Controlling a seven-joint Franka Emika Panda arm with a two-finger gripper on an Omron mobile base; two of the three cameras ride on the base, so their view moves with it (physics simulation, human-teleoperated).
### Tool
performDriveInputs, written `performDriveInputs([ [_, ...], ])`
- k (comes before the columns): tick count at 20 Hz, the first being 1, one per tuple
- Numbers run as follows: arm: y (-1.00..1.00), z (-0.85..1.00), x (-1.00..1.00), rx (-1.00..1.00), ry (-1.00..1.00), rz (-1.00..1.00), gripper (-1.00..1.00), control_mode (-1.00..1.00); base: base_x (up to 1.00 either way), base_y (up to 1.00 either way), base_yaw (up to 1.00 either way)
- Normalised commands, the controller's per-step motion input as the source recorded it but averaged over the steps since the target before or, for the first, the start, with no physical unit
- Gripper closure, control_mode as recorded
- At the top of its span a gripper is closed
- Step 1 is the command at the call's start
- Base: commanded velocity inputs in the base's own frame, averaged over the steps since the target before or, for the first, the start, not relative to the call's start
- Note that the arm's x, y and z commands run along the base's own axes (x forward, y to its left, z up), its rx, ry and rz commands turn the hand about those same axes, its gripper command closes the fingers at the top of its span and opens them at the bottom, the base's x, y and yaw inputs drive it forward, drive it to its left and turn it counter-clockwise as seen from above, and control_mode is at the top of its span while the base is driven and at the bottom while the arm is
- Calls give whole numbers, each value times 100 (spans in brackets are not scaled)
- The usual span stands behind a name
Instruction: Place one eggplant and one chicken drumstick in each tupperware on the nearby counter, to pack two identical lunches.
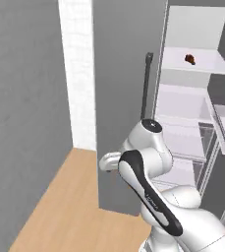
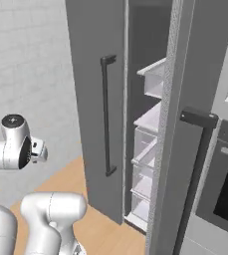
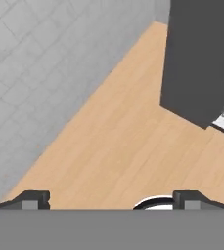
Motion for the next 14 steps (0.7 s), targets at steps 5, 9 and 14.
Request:
performDriveInputs([
  [5,0,0,0,0,0,0,-100,100,52,46,-90],
  [9,0,0,0,0,0,0,-100,100,91,71,-48],
  [14,0,0,0,0,0,0,-100,100,36,15,-53],
])
